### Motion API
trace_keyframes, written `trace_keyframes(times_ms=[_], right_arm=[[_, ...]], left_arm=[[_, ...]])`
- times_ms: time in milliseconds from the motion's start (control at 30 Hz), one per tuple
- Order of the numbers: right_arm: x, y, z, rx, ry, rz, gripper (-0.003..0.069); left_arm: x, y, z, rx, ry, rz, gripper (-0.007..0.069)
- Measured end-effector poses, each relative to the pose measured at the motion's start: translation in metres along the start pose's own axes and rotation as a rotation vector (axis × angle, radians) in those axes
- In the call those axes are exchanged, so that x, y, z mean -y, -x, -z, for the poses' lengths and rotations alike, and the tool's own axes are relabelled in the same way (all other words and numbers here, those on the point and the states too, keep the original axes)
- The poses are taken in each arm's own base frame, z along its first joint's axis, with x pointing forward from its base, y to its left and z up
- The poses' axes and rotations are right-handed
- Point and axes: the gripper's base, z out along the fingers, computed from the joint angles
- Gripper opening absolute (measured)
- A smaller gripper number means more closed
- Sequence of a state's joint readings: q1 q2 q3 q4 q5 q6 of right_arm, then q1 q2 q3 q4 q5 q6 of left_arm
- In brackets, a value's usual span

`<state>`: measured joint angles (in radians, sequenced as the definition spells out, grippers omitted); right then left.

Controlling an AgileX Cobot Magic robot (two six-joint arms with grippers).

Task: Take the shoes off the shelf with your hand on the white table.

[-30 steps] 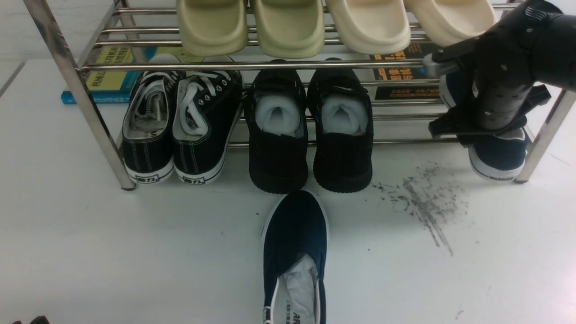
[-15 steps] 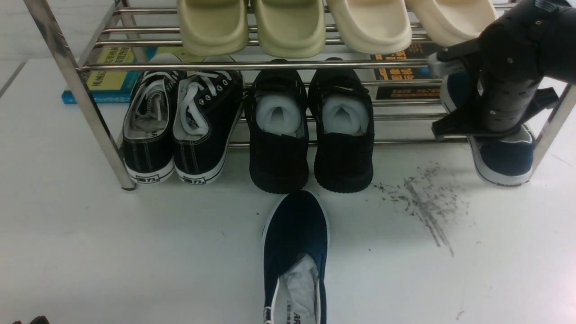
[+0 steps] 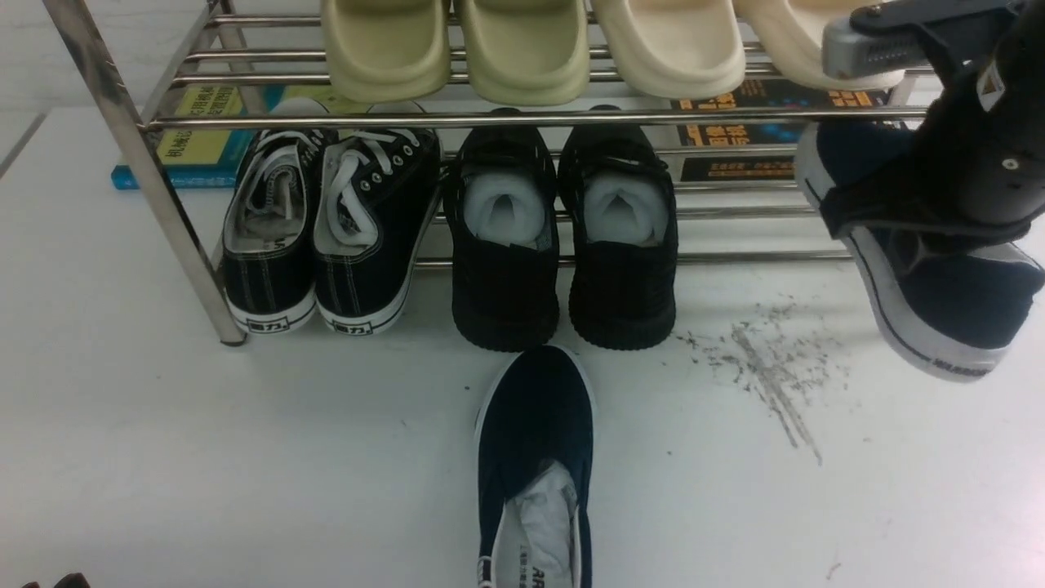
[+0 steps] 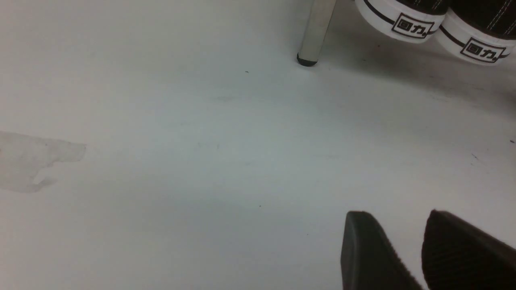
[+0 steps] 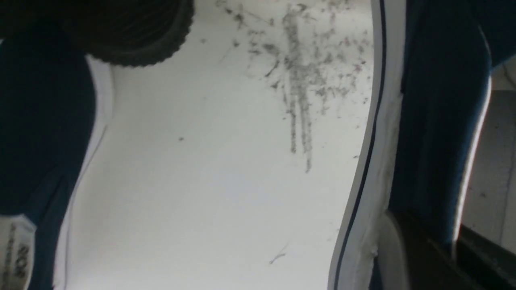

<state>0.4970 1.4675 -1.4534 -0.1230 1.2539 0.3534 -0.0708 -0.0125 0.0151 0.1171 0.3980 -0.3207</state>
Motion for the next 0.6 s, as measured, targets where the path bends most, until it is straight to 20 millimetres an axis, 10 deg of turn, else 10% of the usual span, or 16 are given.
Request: trace_keyframes(times_ms=[400, 600], right_arm=[[-0.053, -0.106, -0.002, -0.181, 0.108, 0.034, 0.0022], [-0.082, -0.125, -0.019, -0.159, 0.144, 0.008, 0.0022]], left_arm=[[0.000, 0.000, 0.000, 0.000, 0.000, 0.000, 0.0243], [0.000, 0.000, 0.000, 0.000, 0.000, 0.000, 0.0243]])
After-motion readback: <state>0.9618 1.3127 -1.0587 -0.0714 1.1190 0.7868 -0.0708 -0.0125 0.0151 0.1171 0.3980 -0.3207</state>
